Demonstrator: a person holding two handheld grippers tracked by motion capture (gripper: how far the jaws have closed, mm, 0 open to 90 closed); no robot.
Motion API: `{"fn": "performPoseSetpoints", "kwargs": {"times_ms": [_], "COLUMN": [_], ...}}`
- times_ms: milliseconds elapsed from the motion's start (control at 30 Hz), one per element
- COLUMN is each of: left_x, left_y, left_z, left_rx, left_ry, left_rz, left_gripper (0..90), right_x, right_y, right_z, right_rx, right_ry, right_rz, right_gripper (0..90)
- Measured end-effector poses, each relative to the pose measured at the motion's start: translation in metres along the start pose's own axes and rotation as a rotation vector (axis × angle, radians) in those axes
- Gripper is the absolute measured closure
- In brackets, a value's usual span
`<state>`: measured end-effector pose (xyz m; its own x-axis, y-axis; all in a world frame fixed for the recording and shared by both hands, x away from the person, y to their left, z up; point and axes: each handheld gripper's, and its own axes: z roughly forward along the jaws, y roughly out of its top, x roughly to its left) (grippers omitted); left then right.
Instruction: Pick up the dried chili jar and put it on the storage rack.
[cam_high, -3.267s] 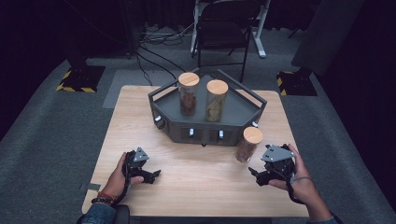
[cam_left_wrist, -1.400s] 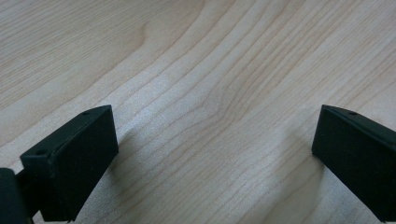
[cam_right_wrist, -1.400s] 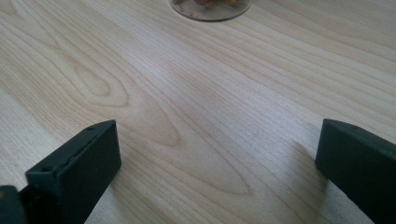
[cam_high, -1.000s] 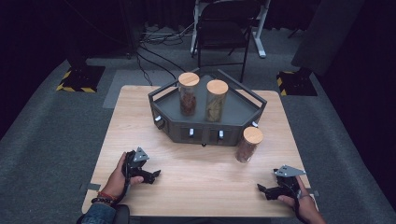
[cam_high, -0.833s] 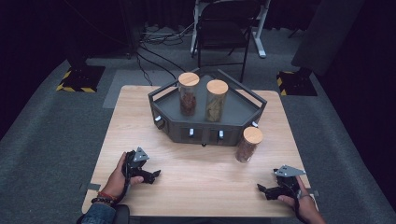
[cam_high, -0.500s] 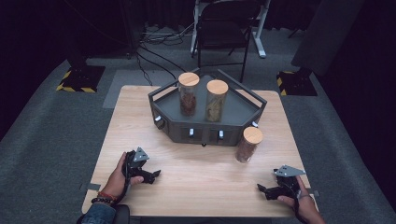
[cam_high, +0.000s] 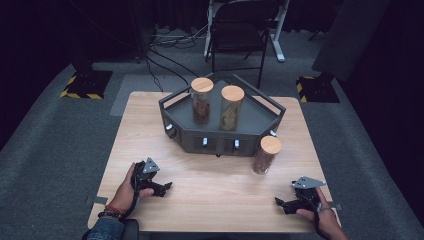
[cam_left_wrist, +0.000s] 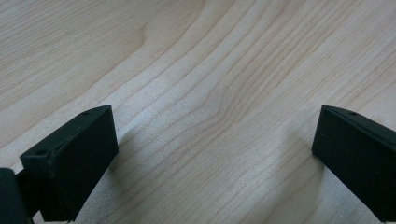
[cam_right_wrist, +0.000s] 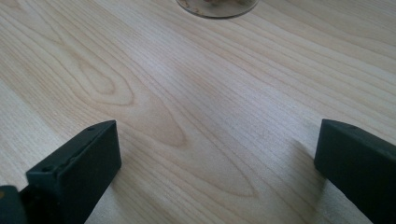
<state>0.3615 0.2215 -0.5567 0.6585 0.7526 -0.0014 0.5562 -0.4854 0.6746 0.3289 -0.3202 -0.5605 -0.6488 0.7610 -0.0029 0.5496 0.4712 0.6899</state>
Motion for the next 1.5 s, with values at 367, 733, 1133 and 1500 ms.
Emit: {"fn": "performPoseSetpoints", "kwargs": {"times_ms": [367, 733, 1133, 1500], "left_x": [0.0, 0.0, 0.0, 0.0], "left_y": [0.002, 0.002, 0.002, 0.002], "left_z": [0.001, 0.001, 0.001, 0.001], "left_rx": [-0.001, -0.001, -0.001, -0.001], "left_ry": [-0.002, -0.002, -0.002, -0.002], "left_rz": [0.002, 0.002, 0.002, 0.002], "left_gripper": [0.0, 0.0, 0.0, 0.0], "right_x": [0.0, 0.001, 0.004, 0.004], "right_y": [-0.001, 0.001, 0.02, 0.04], "right_z": [0.0, 0.0, -0.004, 0.002], "right_rx": [-0.009, -0.001, -0.056, -0.066], "right_ry": [0.003, -0.002, 0.005, -0.004], "right_rz": [0.0, -0.015, 0.006, 0.018], "right_gripper": [0.3, 0.8, 2.0, 2.0]}}
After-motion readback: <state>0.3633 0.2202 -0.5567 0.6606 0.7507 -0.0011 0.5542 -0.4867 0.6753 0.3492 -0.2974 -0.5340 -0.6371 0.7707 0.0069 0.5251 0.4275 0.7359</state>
